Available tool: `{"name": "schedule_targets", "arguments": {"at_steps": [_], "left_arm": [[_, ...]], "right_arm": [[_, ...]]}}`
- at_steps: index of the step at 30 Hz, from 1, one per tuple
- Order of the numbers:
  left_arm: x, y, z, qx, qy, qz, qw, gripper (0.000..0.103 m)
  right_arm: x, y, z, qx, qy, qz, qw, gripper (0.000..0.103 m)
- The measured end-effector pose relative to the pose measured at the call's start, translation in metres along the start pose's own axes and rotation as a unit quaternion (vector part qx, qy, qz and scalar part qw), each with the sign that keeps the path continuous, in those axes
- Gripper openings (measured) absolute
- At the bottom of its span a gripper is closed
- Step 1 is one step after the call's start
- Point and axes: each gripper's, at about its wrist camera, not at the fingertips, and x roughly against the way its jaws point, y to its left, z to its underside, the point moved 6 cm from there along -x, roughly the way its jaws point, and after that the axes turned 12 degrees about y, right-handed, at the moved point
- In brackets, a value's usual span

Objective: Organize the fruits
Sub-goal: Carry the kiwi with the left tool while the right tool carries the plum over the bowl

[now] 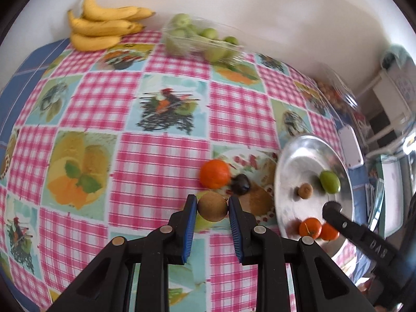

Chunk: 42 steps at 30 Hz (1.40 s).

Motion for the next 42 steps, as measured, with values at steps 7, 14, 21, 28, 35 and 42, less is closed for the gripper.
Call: {"name": "schedule_targets", "arguments": {"at_steps": [7, 14, 21, 28, 35, 42], "left_arm": [[-0.012, -0.046, 0.011, -0.064, 0.012, -0.008, 0.9978, 0.027], [-0.019, -0.084, 0.019, -0.113, 0.009, -0.009, 0.9935, 0.027], [-0.030, -0.101, 0.024, -0.137, 0.016, -0.013, 0.9904, 0.027], [-0.039, -0.106, 0.025, -0.152, 0.017, -0.016, 0.9881, 0.027], [-0.042, -0.106, 0.024, -0.150, 0.019, -0.016, 0.9883, 0.027], [-0.044, -0.105, 0.025, -0.151, 0.023, -0.018, 0.9880, 0.028]], "right_arm": [[0.009, -0.042, -0.006, -0.049, -0.007, 0.009, 0.999, 0.030], [0.014, -0.054, -0.008, -0.058, -0.014, 0.017, 0.998, 0.030], [0.002, -0.055, -0.007, -0.059, 0.002, 0.020, 0.998, 0.030], [0.000, -0.053, -0.007, -0.057, 0.002, 0.023, 0.998, 0.030], [0.000, -0.053, -0.007, -0.057, 0.003, 0.022, 0.998, 0.030], [-0.001, -0.052, -0.007, -0.054, 0.006, 0.015, 0.998, 0.031]]}}
